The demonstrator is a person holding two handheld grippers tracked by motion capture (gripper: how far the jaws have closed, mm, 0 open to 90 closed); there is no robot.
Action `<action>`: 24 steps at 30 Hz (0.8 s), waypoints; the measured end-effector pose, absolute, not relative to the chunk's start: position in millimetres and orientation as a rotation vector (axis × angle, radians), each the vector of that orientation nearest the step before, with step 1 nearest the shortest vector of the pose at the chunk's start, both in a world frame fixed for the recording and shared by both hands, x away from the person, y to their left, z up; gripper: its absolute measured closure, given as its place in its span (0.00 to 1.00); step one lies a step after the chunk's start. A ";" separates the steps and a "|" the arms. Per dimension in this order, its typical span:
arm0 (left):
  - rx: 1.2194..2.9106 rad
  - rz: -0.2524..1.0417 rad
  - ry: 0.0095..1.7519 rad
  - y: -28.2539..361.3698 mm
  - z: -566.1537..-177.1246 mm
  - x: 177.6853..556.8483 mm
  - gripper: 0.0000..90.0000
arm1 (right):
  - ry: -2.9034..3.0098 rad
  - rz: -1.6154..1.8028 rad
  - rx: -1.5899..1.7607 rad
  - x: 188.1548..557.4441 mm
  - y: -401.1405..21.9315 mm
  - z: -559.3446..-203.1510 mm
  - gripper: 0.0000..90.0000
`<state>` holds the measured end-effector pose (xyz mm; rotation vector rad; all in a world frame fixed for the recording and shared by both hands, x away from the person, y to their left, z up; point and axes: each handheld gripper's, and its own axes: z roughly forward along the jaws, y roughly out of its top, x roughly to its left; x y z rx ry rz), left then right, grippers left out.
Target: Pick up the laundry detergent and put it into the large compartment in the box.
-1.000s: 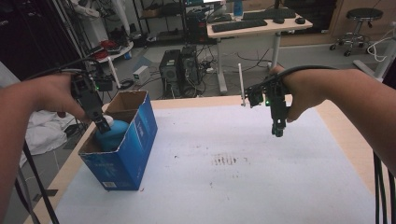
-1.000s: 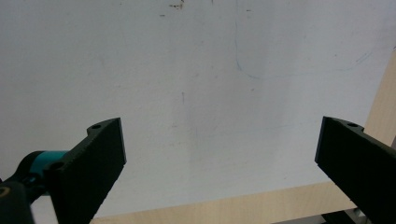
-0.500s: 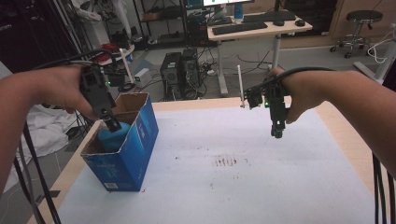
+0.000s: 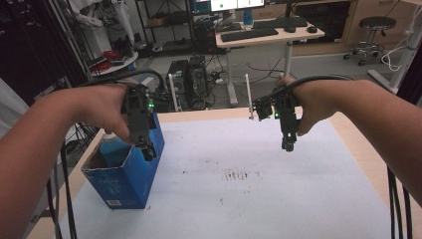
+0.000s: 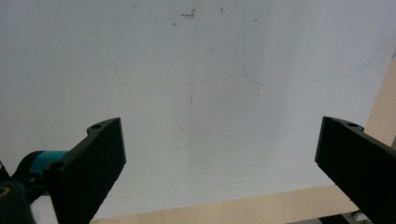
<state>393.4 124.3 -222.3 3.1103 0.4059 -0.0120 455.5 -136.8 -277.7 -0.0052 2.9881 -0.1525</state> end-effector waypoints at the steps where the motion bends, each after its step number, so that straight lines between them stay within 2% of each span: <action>1: 3.107 -0.024 0.389 118.3 -226.0 393.6 0.02 | 2.988 -0.145 -0.016 454.5 -136.2 -277.0 0.01; 4: 3.110 -0.012 0.345 111.6 -228.7 394.3 0.02 | 2.988 -0.144 -0.021 452.7 -135.7 -276.1 0.01; 15: 3.136 -0.095 0.288 86.7 -259.7 406.3 0.02 | 3.001 -0.115 0.006 453.6 -137.2 -271.6 0.01; 24: 3.106 -0.093 0.317 90.8 -251.1 412.1 0.02 | 3.001 -0.084 0.003 456.7 -144.1 -268.4 0.01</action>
